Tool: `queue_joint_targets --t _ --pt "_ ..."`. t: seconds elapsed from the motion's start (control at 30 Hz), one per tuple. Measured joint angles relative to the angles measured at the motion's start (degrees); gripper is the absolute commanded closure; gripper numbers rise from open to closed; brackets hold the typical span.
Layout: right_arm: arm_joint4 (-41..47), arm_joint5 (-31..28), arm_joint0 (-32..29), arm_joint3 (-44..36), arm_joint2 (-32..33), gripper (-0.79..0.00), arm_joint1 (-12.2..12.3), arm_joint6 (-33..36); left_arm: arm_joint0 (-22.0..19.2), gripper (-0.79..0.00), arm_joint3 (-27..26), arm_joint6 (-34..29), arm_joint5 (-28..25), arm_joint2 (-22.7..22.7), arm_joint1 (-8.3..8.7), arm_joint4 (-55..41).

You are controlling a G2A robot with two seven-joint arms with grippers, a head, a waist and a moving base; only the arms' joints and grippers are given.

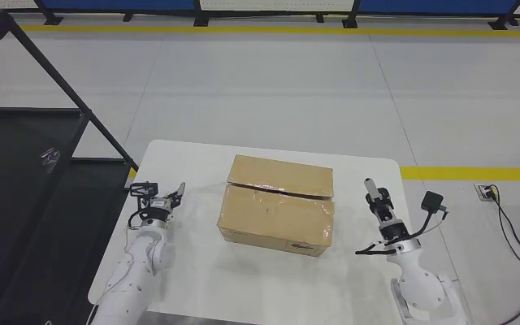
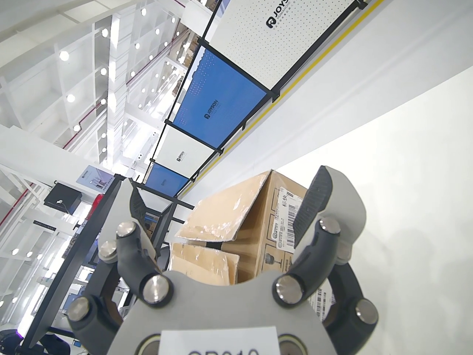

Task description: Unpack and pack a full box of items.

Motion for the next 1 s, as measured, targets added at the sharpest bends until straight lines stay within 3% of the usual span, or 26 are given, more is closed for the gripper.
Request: queue_joint_targets --t 0.2,0.37,0.57,0.87,1.0 --pt "0.1 0.0 0.28 0.32 -0.33 -0.785 -0.01 0.07 3.4 -0.785 -6.84 -5.41 -14.8 -2.06 3.15 7.83" --pt "0.11 -0.13 0.22 0.22 -0.32 -0.785 0.02 0.05 3.39 -0.785 -9.01 -9.13 -21.44 -1.42 4.13 12.66" --pt "0.22 -0.35 -0.57 -0.06 0.47 -0.785 0.14 -0.21 0.39 -0.785 -7.09 -12.41 -18.59 1.66 3.32 15.23" --pt "0.25 -0.1 -1.7 -0.97 1.06 -0.785 0.22 -0.82 -7.25 -0.785 1.73 -13.13 -12.59 7.93 0.25 15.59" --pt "0.38 0.05 -2.12 -1.27 1.46 -0.785 0.27 -1.13 -10.13 -0.785 6.05 -12.77 -7.01 9.59 -1.42 14.11"
